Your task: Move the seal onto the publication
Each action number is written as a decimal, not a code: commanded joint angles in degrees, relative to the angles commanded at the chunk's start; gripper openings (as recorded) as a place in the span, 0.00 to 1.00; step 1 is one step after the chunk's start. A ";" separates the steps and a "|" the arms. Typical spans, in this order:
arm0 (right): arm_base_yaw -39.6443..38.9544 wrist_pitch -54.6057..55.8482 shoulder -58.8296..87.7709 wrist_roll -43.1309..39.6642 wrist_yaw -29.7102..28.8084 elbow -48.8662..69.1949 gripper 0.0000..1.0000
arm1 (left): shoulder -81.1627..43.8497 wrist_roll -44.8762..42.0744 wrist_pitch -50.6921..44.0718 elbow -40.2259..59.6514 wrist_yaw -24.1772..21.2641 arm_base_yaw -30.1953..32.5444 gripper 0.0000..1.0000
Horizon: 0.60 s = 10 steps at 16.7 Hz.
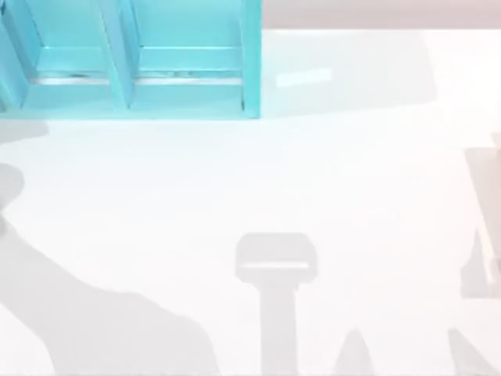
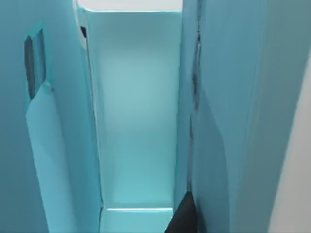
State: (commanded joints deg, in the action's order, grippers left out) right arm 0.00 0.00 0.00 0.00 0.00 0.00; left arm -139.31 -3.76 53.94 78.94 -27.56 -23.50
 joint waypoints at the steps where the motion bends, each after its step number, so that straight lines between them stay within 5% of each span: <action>1: 0.00 0.00 0.00 0.00 0.00 0.00 1.00 | 0.00 0.00 0.00 0.00 0.00 0.00 0.00; 10: 0.00 0.00 0.00 0.00 0.00 0.00 1.00 | 6.55 -0.37 -4.34 -3.83 -0.65 -3.31 0.00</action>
State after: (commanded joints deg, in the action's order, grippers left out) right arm 0.00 0.00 0.00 0.00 0.00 0.00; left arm -132.76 -4.12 49.60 75.10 -28.21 -26.81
